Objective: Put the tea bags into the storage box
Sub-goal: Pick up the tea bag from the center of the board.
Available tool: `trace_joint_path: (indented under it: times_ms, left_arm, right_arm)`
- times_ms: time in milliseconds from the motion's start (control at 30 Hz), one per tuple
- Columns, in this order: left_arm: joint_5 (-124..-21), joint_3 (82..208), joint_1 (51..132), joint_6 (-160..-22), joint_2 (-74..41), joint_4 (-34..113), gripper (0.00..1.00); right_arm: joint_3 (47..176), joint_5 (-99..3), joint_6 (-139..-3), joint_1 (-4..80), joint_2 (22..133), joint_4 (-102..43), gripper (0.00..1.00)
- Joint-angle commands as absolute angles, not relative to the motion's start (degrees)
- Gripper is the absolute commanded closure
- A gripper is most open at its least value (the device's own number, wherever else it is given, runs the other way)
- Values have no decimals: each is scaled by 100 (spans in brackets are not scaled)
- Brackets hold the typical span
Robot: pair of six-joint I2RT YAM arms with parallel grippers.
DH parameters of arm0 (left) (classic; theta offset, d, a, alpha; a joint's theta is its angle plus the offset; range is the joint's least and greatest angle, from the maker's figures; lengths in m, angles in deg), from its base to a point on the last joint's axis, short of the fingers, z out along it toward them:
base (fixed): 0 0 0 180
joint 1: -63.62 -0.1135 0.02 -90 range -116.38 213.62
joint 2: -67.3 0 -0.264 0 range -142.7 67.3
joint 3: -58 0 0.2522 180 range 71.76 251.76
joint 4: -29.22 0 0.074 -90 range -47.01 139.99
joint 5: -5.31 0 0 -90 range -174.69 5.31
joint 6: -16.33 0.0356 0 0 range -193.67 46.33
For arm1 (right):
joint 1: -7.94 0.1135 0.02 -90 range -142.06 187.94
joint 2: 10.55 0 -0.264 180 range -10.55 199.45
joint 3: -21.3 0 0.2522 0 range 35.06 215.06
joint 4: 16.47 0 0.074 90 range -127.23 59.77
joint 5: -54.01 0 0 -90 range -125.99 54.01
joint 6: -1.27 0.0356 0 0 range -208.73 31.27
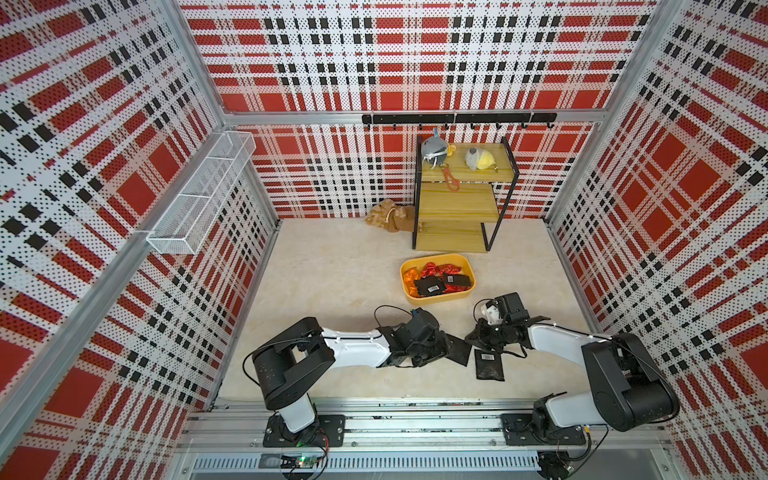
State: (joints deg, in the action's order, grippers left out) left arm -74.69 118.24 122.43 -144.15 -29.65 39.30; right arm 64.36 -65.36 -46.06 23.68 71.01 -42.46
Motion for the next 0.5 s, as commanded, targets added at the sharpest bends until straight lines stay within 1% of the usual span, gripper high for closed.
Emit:
trace_joint_path:
  times_ms: [0,200,267,333,433,467]
  left_arm:
    - [-7572,11961,12312,-14366,-3041,4184,33]
    - [-7477,12186,12312,-14290,-3354,4177,33]
    - [-7476,12187,12298,-14282,-3377,4126,34]
    - [-7470,12143,12294,-14312,-3369,4042,41]
    - [-7461,12040,12269,-14363,-3326,3894,56]
    - [-7462,12007,12264,-14381,-3312,3847,59]
  right_arm:
    - [6207,-6203,-4687,2391,7225,-4473,100]
    - [6222,-6222,-4681,2393,7258,-4456,100]
    - [6249,-6220,-4682,2393,7256,-4461,100]
    - [6293,-6227,-4693,2392,7285,-4490,100]
    - [6326,-6236,-4705,2393,7327,-4491,100]
    - [6345,-6244,-4699,2393,7340,-4490,100]
